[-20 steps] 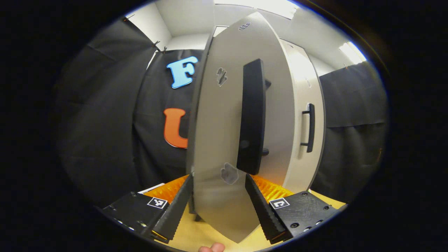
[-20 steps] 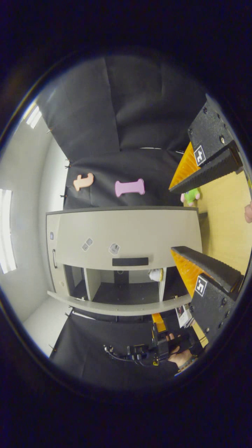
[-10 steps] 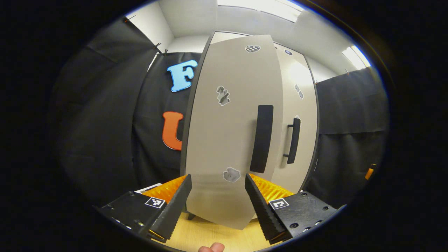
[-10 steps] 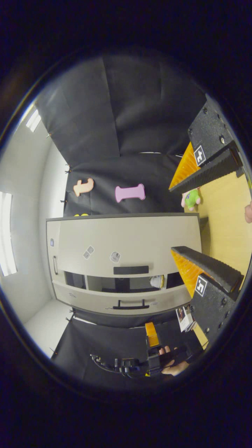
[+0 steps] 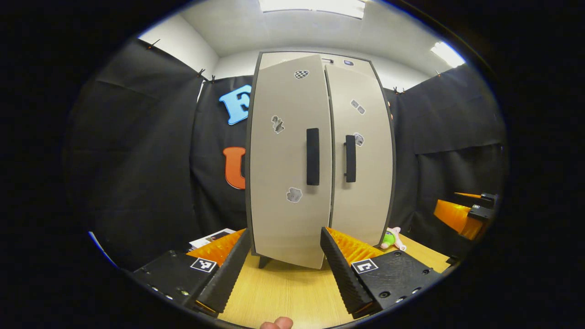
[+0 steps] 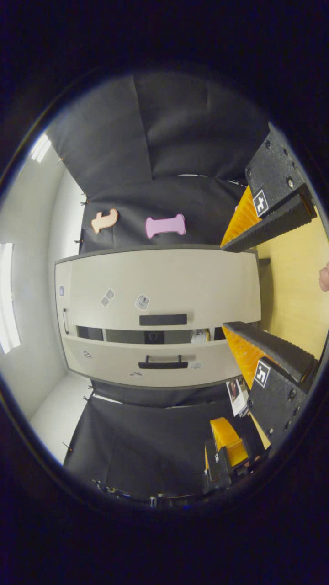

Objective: Grab one shoe with the right hand and put it into the shoe cabinet, grab the other shoe with the left hand and put it into the shoe cabinet; then close the right door with the right hand and the left door with the left hand.

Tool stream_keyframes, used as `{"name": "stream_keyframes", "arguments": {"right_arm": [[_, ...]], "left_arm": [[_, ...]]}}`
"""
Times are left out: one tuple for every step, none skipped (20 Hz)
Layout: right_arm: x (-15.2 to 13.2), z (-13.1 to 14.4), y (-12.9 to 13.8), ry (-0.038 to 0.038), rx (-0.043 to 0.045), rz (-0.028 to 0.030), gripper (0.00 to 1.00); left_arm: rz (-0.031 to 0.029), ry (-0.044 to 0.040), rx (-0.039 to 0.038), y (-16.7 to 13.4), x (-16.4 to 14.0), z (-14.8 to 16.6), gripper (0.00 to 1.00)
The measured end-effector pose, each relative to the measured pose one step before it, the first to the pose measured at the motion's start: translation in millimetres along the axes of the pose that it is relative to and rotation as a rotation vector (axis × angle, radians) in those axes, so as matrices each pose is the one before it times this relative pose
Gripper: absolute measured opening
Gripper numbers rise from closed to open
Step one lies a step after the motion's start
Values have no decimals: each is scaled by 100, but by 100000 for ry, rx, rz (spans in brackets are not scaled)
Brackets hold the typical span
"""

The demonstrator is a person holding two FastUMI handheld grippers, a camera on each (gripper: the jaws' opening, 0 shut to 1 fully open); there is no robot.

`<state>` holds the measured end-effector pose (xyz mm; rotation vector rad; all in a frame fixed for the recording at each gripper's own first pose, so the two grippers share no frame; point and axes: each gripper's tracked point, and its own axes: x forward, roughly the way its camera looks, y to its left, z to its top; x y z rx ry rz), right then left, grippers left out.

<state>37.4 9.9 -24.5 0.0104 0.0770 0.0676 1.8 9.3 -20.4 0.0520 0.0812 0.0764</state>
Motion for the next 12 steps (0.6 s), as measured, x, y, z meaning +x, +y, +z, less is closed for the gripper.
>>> {"name": "stream_keyframes", "arguments": {"right_arm": [[-53, -14, 225, 286, 185, 238, 99], [-11, 44, 40, -127, 103, -309, 98], [23, -1, 24, 25, -175, -296, 98], [66, -111, -33, 173, -207, -479, 98], [61, -59, -102, 243, -83, -401, 98], [-62, -140, -92, -32, 94, -293, 98], [-45, -37, -156, -173, 191, -393, 98], [50, -139, -44, 286, -105, -198, 98], [3, -97, -79, 332, -4, -128, 98], [-44, 34, -76, -59, 255, -97, 98], [4, 109, -71, -145, 125, -183, 98], [-109, 111, -63, -330, -36, -438, 98]], "left_arm": [[-245, -884, -803, -167, 113, 176, 91], [-894, 248, -832, -235, 149, -88, 91], [-652, 795, -828, -48, 179, -359, 91], [-486, 732, -982, -56, -22, -190, 92], [-612, 636, -920, -149, -48, -56, 92], [-227, 783, -518, 14, 130, -174, 92], [45, 280, -127, 227, 17, -56, 92], [128, -246, 425, 128, 58, 4, 93], [404, -279, 505, 142, 5, -40, 93], [171, -406, 302, -16, -59, 152, 93], [94, -284, 201, 127, -3, 110, 92], [-187, -178, 85, 5, -42, 22, 92]]}}
